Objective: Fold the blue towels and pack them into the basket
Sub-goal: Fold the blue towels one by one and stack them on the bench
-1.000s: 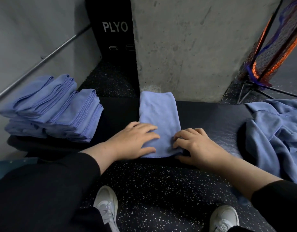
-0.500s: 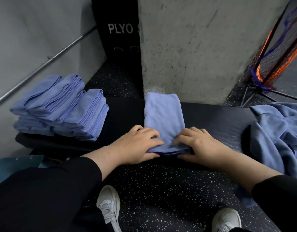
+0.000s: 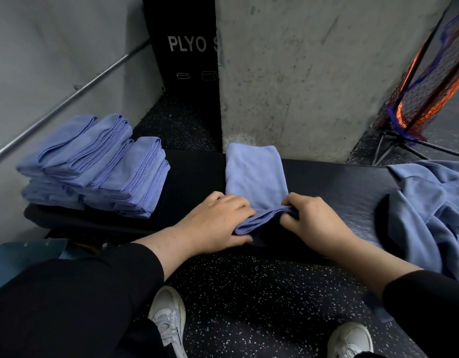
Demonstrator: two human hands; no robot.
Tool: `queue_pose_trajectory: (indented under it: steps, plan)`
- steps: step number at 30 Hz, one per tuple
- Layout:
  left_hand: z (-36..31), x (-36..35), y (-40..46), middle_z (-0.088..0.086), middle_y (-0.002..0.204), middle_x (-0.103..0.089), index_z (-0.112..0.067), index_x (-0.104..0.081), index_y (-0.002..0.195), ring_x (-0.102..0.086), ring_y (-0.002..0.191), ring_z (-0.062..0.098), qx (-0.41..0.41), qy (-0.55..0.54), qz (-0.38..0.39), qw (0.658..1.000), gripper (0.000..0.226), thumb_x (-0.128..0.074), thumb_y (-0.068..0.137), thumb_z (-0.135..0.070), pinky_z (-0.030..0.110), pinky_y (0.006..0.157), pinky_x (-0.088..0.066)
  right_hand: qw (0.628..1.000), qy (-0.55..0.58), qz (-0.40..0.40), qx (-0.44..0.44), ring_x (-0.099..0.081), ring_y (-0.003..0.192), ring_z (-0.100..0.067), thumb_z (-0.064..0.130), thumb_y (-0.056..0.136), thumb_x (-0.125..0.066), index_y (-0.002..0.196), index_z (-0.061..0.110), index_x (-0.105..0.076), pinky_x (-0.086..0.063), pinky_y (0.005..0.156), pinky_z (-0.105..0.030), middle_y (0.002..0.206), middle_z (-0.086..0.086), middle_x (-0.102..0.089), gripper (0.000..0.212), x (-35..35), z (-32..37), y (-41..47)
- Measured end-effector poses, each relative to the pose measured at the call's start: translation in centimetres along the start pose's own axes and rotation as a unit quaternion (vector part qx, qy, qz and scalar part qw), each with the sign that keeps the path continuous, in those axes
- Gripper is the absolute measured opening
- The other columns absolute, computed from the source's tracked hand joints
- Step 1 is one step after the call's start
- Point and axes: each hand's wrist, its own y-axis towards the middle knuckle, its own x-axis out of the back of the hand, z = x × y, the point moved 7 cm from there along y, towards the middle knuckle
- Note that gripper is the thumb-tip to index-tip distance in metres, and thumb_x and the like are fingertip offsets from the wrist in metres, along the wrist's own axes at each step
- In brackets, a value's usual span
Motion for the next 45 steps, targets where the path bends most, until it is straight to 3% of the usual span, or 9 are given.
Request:
queue_pose_trajectory:
  steps: [6, 11, 18, 21, 25, 29, 39, 42, 45]
  plan:
    - [2.5, 0.7, 0.2, -0.005, 0.081, -0.06, -0.02, -0.06, 0.087, -0.059, 0.076, 0.018, 0.162, -0.226, -0.036, 0.96, 0.022, -0.053, 0.096, -0.039, 0.046, 0.071, -0.049, 0.994, -0.038, 0.094, 0.038, -0.052, 0.098, -0.001, 0.051, 0.081, -0.07, 0.117, 0.037, -0.052, -0.038, 0.089, -0.031, 0.106, 0.024, -0.059, 0.042, -1.0, 0.2, -0.3]
    - [3.0, 1.7, 0.3, -0.001, 0.067, -0.057, -0.017, -0.058, 0.079, -0.047, 0.06, 0.013, 0.176, -0.287, -0.028, 0.941, 0.026, -0.062, 0.097, -0.035, 0.036, 0.061, -0.042, 0.998, -0.01, 0.044, 0.044, -0.055, 0.079, -0.01, 0.029, 0.082, -0.06, 0.087, 0.022, -0.062, -0.049, 0.079, -0.04, 0.08, 0.011, -0.061, 0.009, 0.7, 0.9, 0.1]
    - [2.9, 3.2, -0.6, -0.013, 0.101, -0.075, -0.019, -0.074, 0.11, -0.064, 0.092, -0.006, 0.19, -0.438, -0.012, 0.879, 0.016, -0.066, 0.097, -0.022, 0.017, 0.088, -0.049, 0.973, 0.19, 0.115, -0.06, -0.041, 0.061, -0.005, 0.022, 0.09, -0.063, 0.076, 0.01, -0.061, -0.038, 0.061, -0.03, 0.063, 0.008, -0.05, 0.019, 2.7, 1.6, -0.3]
    - [4.2, 2.9, -1.0, 0.002, 0.091, -0.072, -0.007, -0.07, 0.1, -0.058, 0.081, 0.003, 0.23, -0.385, -0.018, 0.894, 0.016, -0.06, 0.096, -0.018, 0.038, 0.087, -0.05, 0.973, 0.182, 0.112, -0.092, -0.056, 0.061, -0.004, 0.033, 0.092, -0.065, 0.088, 0.018, -0.07, -0.048, 0.066, -0.029, 0.07, 0.006, -0.068, 0.016, 1.5, 0.8, -0.3]
    - [5.0, 3.0, -0.2, -0.011, 0.109, -0.071, -0.02, -0.068, 0.114, -0.064, 0.101, 0.003, 0.264, -0.361, -0.034, 0.894, 0.021, -0.052, 0.101, -0.025, 0.031, 0.092, -0.051, 0.979, 0.152, 0.061, -0.123, -0.067, 0.063, -0.011, 0.042, 0.096, -0.061, 0.088, 0.025, -0.067, -0.059, 0.067, -0.038, 0.073, 0.004, -0.071, 0.02, 1.2, -0.2, 1.6]
    - [6.2, 2.9, 1.1, 0.002, 0.102, -0.07, -0.013, -0.064, 0.106, -0.067, 0.09, 0.021, 0.317, -0.33, -0.032, 0.889, 0.023, -0.048, 0.103, -0.029, 0.043, 0.084, -0.055, 0.983, 0.09, 0.058, -0.147, -0.058, 0.044, -0.008, 0.041, 0.099, -0.054, 0.081, 0.023, -0.056, -0.047, 0.049, -0.029, 0.068, 0.004, -0.063, 0.026, 0.6, -0.7, 3.8]
    - [8.9, 2.8, 2.0, -0.005, 0.096, -0.061, -0.02, -0.054, 0.108, -0.062, 0.085, 0.02, 0.388, -0.158, -0.058, 0.906, 0.029, -0.061, 0.095, -0.045, 0.038, 0.071, -0.05, 0.977, -0.055, 0.0, -0.207, -0.054, 0.075, -0.024, 0.06, 0.089, -0.058, 0.079, 0.023, -0.05, -0.039, 0.062, -0.035, 0.076, 0.005, -0.057, 0.04, -0.6, -2.7, 6.6]
    - [7.4, 4.5, 2.3, 0.0, 0.118, -0.054, -0.023, -0.055, 0.126, -0.055, 0.106, 0.023, 0.264, -0.047, -0.15, 0.952, 0.032, -0.057, 0.098, -0.038, 0.04, 0.088, -0.045, 0.979, -0.072, -0.11, -0.155, -0.051, 0.085, -0.025, 0.057, 0.091, -0.058, 0.094, 0.023, -0.053, -0.042, 0.072, -0.038, 0.091, 0.004, -0.055, 0.036, 0.9, -2.0, 6.1]
    - [5.0, 3.8, 2.6, -0.001, 0.141, -0.05, -0.022, -0.055, 0.138, -0.046, 0.131, 0.022, 0.108, -0.001, -0.129, 0.986, 0.043, -0.053, 0.099, -0.038, 0.04, 0.11, -0.031, 0.975, -0.093, -0.185, 0.079, -0.057, 0.093, -0.025, 0.043, 0.097, -0.05, 0.098, 0.022, -0.06, -0.042, 0.079, -0.041, 0.101, 0.003, -0.06, 0.024, 2.1, 2.1, 5.1]
